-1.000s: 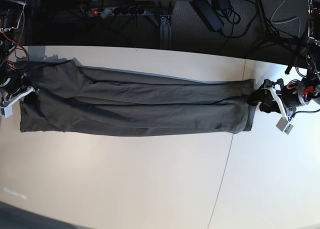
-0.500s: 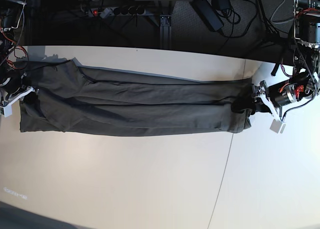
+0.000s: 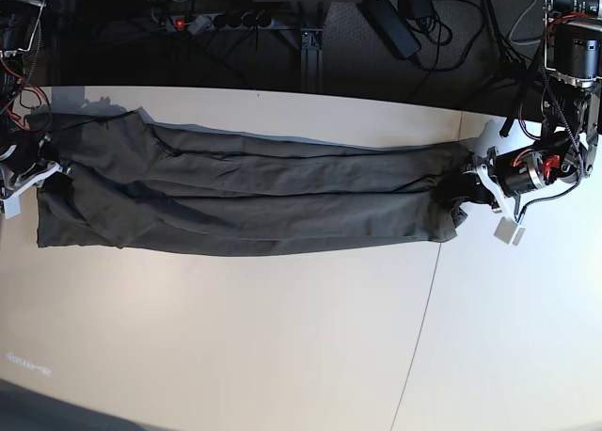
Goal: Fold the T-shirt properly
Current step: 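Lift the hem end with the left gripper and fold it toward the collar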
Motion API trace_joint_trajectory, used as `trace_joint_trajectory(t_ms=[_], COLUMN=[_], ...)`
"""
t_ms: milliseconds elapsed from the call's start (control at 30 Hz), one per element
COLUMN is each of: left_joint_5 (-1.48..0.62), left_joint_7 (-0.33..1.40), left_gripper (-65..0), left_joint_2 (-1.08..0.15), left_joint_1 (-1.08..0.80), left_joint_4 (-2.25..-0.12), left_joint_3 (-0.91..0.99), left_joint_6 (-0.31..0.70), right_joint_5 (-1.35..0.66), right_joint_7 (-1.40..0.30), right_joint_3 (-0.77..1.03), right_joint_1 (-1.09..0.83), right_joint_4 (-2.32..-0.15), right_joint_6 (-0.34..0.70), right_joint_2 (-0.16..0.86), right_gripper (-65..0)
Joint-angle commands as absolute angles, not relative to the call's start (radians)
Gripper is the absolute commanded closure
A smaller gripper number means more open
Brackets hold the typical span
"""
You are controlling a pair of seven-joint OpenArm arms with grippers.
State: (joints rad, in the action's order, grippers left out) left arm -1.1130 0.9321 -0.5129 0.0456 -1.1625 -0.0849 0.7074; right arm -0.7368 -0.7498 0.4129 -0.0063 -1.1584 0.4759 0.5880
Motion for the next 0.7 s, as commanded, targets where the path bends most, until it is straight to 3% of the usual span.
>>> trace_joint_trajectory(t_ms=[0, 300, 533, 667], left_joint_5=[-1.045, -1.001, -0.855, -0.894], left_joint_7=[0.949, 0.946, 0.921, 1.013], left_gripper=[0.0, 0.0, 0.0, 0.0], left_joint_2=[-0.536, -0.632, -0.721, -0.728], left_joint_1=[0.057, 0.174, 0.304, 0.370], left_joint_4=[-1.163, -1.163, -1.163, -1.198], left_joint_3=[-0.083, -0.083, -0.084, -0.084], left_joint_6=[0.698, 0.698, 0.698, 0.698], right_joint_5=[-0.765, -0.793, -0.794, -0.794], right_joint_7=[-0.734, -0.802, -0.806, -0.809], right_joint_3=[0.427, 0.435, 0.470, 0.471], right_joint_1=[0.006, 0.005, 0.004, 0.004], right_joint_4=[-1.194, -1.391, -1.414, -1.414], right_joint_6=[0.546, 0.546, 0.546, 0.546], right_joint_2=[0.624, 0.641, 0.640, 0.640], right_gripper=[0.0, 0.0, 0.0, 0.0])
